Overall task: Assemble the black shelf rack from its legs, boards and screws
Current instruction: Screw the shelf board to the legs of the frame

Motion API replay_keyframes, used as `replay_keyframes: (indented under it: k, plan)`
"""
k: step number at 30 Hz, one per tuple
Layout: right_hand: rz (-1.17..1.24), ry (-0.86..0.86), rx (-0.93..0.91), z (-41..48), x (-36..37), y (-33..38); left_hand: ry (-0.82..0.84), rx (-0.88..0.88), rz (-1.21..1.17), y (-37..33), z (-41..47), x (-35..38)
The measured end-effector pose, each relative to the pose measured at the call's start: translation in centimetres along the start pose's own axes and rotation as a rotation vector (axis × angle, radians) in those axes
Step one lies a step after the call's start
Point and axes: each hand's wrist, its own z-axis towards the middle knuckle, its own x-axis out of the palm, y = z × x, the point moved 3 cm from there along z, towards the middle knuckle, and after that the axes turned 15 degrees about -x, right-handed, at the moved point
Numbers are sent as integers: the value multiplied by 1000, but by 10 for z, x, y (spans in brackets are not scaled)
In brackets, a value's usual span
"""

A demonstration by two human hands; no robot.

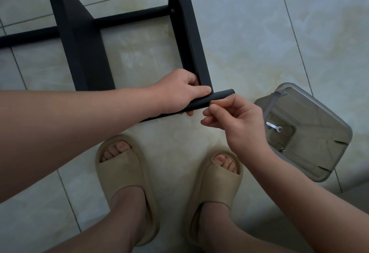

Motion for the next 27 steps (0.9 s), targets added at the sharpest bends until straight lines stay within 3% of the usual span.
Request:
replay_keyframes:
  k: [5, 21, 27]
  plan:
    - [-5, 0, 29, 4, 1, 1, 11, 6, -8, 0, 0, 1]
    - [-809, 196, -137, 30, -12, 21, 27, 9, -88, 0, 2, -3]
    - [-862, 276, -168, 36, -11, 23, 53, -24, -96, 1, 1, -5]
